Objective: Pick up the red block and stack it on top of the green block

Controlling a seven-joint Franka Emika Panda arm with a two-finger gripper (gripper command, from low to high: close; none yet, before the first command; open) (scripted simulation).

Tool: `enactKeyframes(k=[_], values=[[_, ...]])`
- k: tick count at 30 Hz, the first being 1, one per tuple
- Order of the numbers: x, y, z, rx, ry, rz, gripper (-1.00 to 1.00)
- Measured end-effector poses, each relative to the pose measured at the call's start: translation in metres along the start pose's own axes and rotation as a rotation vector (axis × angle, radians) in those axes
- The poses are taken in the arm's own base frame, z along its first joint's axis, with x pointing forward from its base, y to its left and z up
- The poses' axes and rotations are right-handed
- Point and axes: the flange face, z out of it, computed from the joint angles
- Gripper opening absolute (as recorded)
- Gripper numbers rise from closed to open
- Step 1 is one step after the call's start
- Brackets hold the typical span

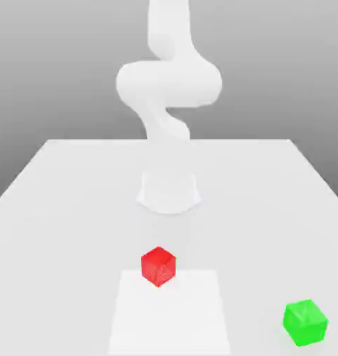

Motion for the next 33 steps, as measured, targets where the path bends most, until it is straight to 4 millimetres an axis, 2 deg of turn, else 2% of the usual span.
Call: enactKeyframes(k=[3,7,11,15,17,19,30,31,33], values=[[-0.011,0.029,0.073,-0.086,-0.07,0.118,0.0],[-0.041,0.076,0.158,-0.213,-0.144,0.262,0.0],[-0.086,0.134,0.227,-0.36,-0.2,0.4,0.0],[-0.148,0.206,0.279,-0.539,-0.234,0.542,0.0],[-0.185,0.249,0.298,-0.643,-0.241,0.618,0.0],[-0.201,0.268,0.308,-0.68,-0.245,0.646,0.0],[-0.229,0.302,0.35,-0.693,-0.245,0.657,0.0],[-0.231,0.304,0.353,-0.695,-0.244,0.657,-1.0],[-0.231,0.304,0.353,-0.694,-0.244,0.657,-1.0]])
